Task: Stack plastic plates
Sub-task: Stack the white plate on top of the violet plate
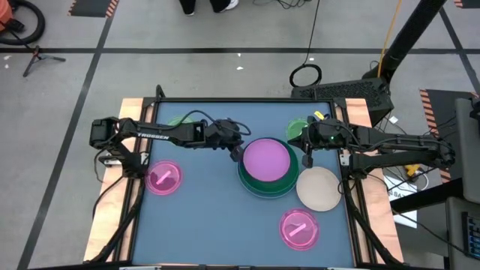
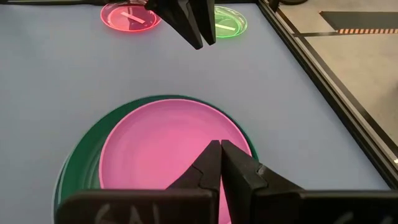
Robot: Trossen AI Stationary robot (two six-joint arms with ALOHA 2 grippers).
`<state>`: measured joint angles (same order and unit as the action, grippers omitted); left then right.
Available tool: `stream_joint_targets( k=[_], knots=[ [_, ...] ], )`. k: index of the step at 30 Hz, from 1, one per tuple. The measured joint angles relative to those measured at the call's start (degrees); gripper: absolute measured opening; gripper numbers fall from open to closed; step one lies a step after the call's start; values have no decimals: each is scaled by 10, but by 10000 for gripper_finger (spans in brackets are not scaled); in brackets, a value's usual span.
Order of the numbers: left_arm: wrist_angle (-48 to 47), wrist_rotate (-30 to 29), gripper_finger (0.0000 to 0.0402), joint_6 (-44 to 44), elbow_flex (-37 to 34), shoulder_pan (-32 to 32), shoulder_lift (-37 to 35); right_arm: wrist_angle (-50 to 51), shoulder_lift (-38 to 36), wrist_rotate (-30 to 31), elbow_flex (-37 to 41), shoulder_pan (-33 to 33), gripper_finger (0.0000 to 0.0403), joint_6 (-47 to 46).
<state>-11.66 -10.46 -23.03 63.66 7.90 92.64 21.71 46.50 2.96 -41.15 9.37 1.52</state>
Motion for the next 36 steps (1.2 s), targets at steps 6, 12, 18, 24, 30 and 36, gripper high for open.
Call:
stream_joint_targets(
  k=[6, 12, 18, 24, 30, 36],
  knots=[
    [-2, 0, 116, 56, 0, -15, -5, 0, 0, 0, 0, 0, 6, 0],
    [-6, -1, 116, 121, 0, -49, -36, -8, 0, 4, 0, 0, 6, -29],
    [-46, -82, 116, 182, 0, -109, -95, -37, 0, 2, 0, -5, 6, -79],
    [-97, -215, 116, 242, 0, -183, -145, -25, 11, -1, -1, -44, 6, -149],
    [-202, -359, 116, 203, 0, -234, -188, 11, 29, -88, -1, -95, 6, -265],
    [-255, -447, 116, 178, 0, -266, -222, 97, 68, -137, -25, -148, 6, -404]
  ],
)
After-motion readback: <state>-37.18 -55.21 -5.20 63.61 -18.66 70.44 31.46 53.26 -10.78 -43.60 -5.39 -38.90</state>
